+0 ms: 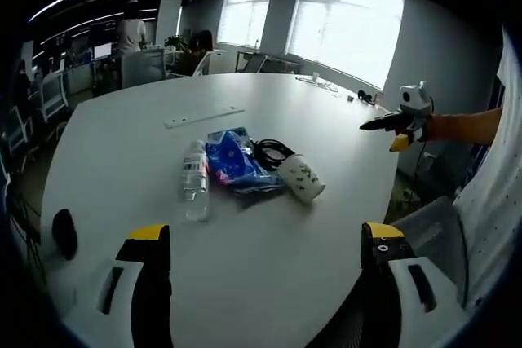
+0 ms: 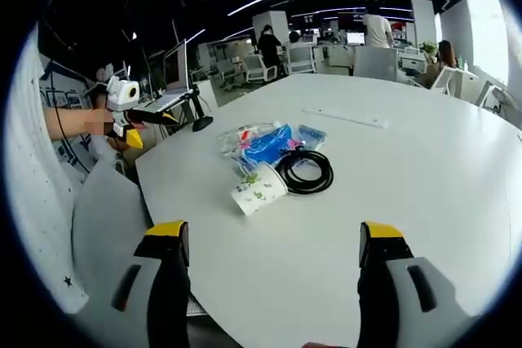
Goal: Arrange the tabletop items into an orderly group along one side of the table until the central work area is clear of visible clutter.
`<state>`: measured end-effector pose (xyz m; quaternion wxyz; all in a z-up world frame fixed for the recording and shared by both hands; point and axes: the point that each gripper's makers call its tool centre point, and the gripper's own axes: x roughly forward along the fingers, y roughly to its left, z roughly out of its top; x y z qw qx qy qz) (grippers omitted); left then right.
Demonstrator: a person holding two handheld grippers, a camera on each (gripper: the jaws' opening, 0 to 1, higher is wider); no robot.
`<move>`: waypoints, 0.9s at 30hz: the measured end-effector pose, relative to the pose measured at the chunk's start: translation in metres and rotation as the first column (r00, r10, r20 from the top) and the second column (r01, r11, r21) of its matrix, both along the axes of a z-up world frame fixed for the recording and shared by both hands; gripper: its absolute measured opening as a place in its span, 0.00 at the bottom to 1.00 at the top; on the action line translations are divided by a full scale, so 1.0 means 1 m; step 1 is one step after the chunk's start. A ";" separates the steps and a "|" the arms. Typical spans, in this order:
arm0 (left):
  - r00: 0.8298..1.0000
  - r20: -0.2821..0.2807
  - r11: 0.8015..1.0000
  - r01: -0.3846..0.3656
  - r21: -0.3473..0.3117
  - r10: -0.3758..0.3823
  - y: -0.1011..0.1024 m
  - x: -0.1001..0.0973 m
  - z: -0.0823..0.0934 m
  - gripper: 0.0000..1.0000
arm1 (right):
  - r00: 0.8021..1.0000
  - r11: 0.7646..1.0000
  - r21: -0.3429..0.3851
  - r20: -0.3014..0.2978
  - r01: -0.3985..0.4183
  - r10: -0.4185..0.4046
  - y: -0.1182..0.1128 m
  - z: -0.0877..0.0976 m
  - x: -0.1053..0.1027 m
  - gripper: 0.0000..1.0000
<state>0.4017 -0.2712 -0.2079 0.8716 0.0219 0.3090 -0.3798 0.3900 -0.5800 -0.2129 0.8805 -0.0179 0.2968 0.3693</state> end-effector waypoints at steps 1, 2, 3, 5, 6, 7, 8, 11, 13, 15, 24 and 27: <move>1.000 0.001 1.000 -0.003 0.000 0.003 0.001 0.000 0.000 1.00 | 1.000 1.000 -0.001 0.000 -0.002 0.002 0.000 0.000 -0.001 0.86; 1.000 0.001 1.000 -0.005 -0.001 0.005 0.001 0.000 0.000 1.00 | 1.000 1.000 0.000 -0.001 -0.002 0.002 0.000 0.000 -0.001 0.86; 1.000 0.003 1.000 -0.007 -0.002 0.007 0.002 0.000 0.000 1.00 | 1.000 1.000 -0.001 -0.001 -0.001 0.001 0.000 0.000 -0.001 0.86; 1.000 0.002 1.000 -0.008 -0.001 0.008 0.003 -0.001 0.000 1.00 | 1.000 1.000 -0.003 0.001 -0.001 0.001 0.000 0.000 -0.002 0.86; 1.000 0.001 1.000 -0.007 0.000 0.007 0.002 -0.002 -0.001 1.00 | 1.000 1.000 0.001 0.000 0.002 -0.002 0.000 0.001 -0.003 0.86; 1.000 0.000 1.000 -0.006 0.002 0.006 0.002 -0.002 -0.001 1.00 | 1.000 1.000 0.002 0.000 0.003 -0.003 0.000 0.001 -0.003 0.86; 1.000 0.000 1.000 -0.008 0.002 0.008 0.003 -0.002 -0.001 1.00 | 1.000 1.000 -0.002 0.000 0.003 -0.003 0.000 0.001 -0.004 0.86; 1.000 0.000 1.000 -0.008 -0.002 0.008 0.002 -0.002 -0.001 1.00 | 1.000 1.000 -0.002 -0.004 0.003 -0.003 0.001 0.000 -0.005 0.86; 1.000 0.001 1.000 -0.009 -0.003 0.009 0.001 -0.003 -0.001 1.00 | 1.000 1.000 -0.004 -0.004 0.002 -0.002 0.001 0.001 -0.006 0.86; 1.000 0.001 1.000 -0.010 -0.003 0.010 0.001 -0.003 -0.001 1.00 | 1.000 1.000 -0.003 -0.004 0.002 -0.002 0.002 0.001 -0.005 0.86; 1.000 0.004 1.000 -0.012 -0.010 0.012 -0.002 -0.001 0.000 1.00 | 1.000 1.000 -0.007 -0.003 0.000 0.000 0.000 0.003 -0.003 0.86; 1.000 0.007 1.000 -0.013 -0.008 0.013 -0.002 0.000 0.000 1.00 | 1.000 1.000 -0.006 -0.003 0.000 0.000 0.000 0.004 -0.002 0.86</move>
